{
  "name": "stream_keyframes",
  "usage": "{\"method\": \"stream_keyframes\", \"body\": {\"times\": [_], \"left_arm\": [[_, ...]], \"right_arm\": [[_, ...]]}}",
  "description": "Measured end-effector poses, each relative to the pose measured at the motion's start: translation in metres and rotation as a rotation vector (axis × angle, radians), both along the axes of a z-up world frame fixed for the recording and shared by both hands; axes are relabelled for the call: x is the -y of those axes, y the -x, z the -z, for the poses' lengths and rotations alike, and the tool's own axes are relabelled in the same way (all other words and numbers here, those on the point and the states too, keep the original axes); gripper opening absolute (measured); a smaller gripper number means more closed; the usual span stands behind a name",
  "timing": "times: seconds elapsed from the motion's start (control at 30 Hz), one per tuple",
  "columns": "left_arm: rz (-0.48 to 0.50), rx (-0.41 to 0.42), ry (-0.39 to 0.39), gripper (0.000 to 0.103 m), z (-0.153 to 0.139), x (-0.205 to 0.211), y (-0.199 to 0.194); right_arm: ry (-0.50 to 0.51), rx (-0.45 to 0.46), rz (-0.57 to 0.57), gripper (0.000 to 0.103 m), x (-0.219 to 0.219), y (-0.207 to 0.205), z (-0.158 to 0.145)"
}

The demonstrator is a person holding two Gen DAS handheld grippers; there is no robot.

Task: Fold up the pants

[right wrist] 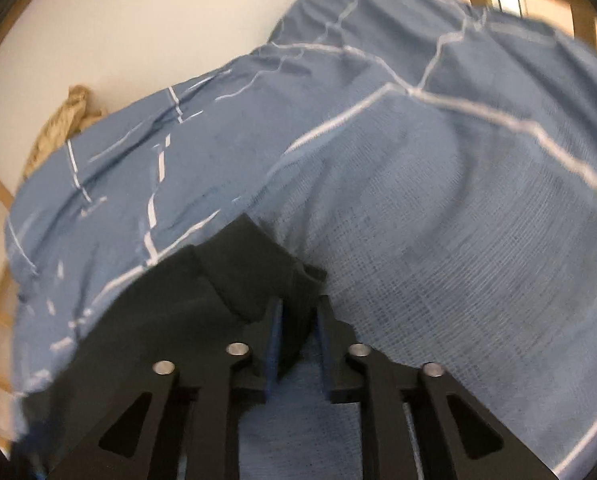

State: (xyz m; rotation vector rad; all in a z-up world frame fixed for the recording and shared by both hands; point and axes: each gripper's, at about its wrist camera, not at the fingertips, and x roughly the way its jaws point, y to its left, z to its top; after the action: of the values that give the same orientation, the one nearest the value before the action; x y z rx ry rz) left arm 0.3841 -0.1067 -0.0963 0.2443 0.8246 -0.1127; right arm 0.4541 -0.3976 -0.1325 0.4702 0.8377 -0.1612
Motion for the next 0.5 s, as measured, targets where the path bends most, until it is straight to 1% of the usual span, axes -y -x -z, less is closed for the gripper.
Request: {"method": "stream_keyframes", "body": {"times": [0.07, 0.1, 0.13, 0.17, 0.2, 0.23, 0.3, 0.33, 0.43, 0.5], "left_arm": [[0.021, 0.027, -0.015, 0.095, -0.01, -0.01, 0.012], [0.032, 0.047, -0.019, 0.095, -0.017, -0.018, 0.02], [0.042, 0.065, -0.02, 0.095, -0.024, -0.027, 0.027], [0.052, 0.078, -0.023, 0.095, -0.031, -0.034, 0.033], [0.058, 0.091, -0.028, 0.095, -0.037, -0.043, 0.038], [0.062, 0.101, -0.038, 0.095, -0.043, -0.054, 0.043], [0.066, 0.121, -0.052, 0.095, -0.054, -0.083, 0.051], [0.062, 0.126, -0.058, 0.095, -0.059, -0.104, 0.054], [0.011, 0.129, -0.069, 0.095, -0.067, -0.153, 0.052], [-0.038, 0.112, -0.037, 0.095, -0.068, -0.19, 0.05]], "right_arm": [[0.092, -0.01, 0.05, 0.043, -0.006, 0.009, -0.014], [0.145, 0.013, 0.078, 0.047, -0.012, 0.018, -0.025], [0.177, 0.043, 0.078, 0.048, -0.019, 0.026, -0.036], [0.213, 0.082, 0.051, 0.051, -0.032, 0.035, -0.052], [0.231, 0.102, 0.024, 0.054, -0.042, 0.041, -0.062], [0.248, 0.12, -0.011, 0.054, -0.054, 0.047, -0.073], [0.276, 0.171, -0.118, 0.057, -0.09, 0.058, -0.097], [0.285, 0.184, -0.16, 0.058, -0.107, 0.06, -0.106], [0.297, 0.229, -0.301, 0.058, -0.165, 0.066, -0.128], [0.295, 0.239, -0.389, 0.058, -0.206, 0.063, -0.134]]}}
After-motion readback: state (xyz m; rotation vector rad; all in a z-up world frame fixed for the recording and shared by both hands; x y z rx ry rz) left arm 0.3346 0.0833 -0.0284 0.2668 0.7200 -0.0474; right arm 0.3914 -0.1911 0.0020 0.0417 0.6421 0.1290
